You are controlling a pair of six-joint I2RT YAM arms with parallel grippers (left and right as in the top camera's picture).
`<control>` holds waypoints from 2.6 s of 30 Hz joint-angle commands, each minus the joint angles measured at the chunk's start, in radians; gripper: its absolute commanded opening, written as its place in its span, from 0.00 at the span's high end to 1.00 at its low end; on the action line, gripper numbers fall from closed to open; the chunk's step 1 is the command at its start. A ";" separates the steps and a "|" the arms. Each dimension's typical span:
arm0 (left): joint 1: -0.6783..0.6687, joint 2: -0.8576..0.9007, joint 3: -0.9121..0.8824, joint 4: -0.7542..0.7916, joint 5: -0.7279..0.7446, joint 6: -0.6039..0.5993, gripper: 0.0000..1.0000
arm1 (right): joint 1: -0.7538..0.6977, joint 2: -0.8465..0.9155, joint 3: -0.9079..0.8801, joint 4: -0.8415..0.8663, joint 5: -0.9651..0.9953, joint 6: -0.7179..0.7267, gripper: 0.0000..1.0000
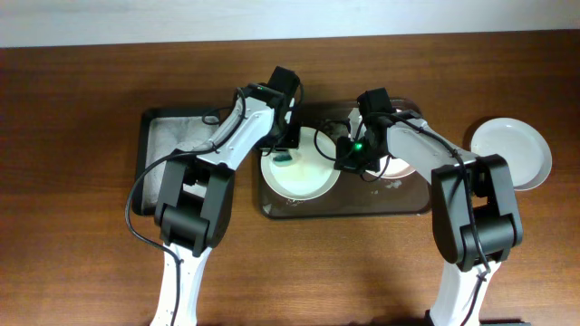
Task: Clean dirty plates on tray and stack at the side
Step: 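Scrub the plate's inner surface with the sponge in left gripper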
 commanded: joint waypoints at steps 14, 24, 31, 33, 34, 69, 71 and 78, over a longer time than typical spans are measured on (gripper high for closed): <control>-0.036 0.090 -0.047 -0.147 0.365 0.293 0.99 | 0.013 0.018 -0.009 0.001 -0.005 -0.018 0.96; -0.035 0.090 -0.047 0.061 0.286 0.144 0.99 | 0.013 0.018 -0.009 -0.002 -0.005 -0.018 0.96; -0.035 0.090 -0.047 0.090 -0.013 0.087 0.99 | 0.013 0.018 -0.009 -0.003 -0.005 -0.018 0.95; -0.034 0.090 -0.047 0.079 -0.091 0.055 0.99 | 0.013 0.018 -0.009 -0.003 -0.005 -0.018 0.96; -0.032 0.090 -0.047 0.073 -0.125 0.039 0.99 | 0.013 0.018 -0.009 -0.003 -0.005 -0.018 0.96; 0.037 0.088 0.016 -0.238 0.249 0.312 0.99 | 0.013 0.018 -0.009 -0.002 -0.005 -0.018 0.96; 0.037 0.088 0.016 -0.212 0.301 0.340 0.99 | 0.013 0.018 -0.009 -0.002 -0.005 -0.018 0.96; 0.040 0.088 0.016 -0.070 0.383 0.352 0.99 | 0.013 0.018 -0.009 -0.002 -0.005 -0.018 0.96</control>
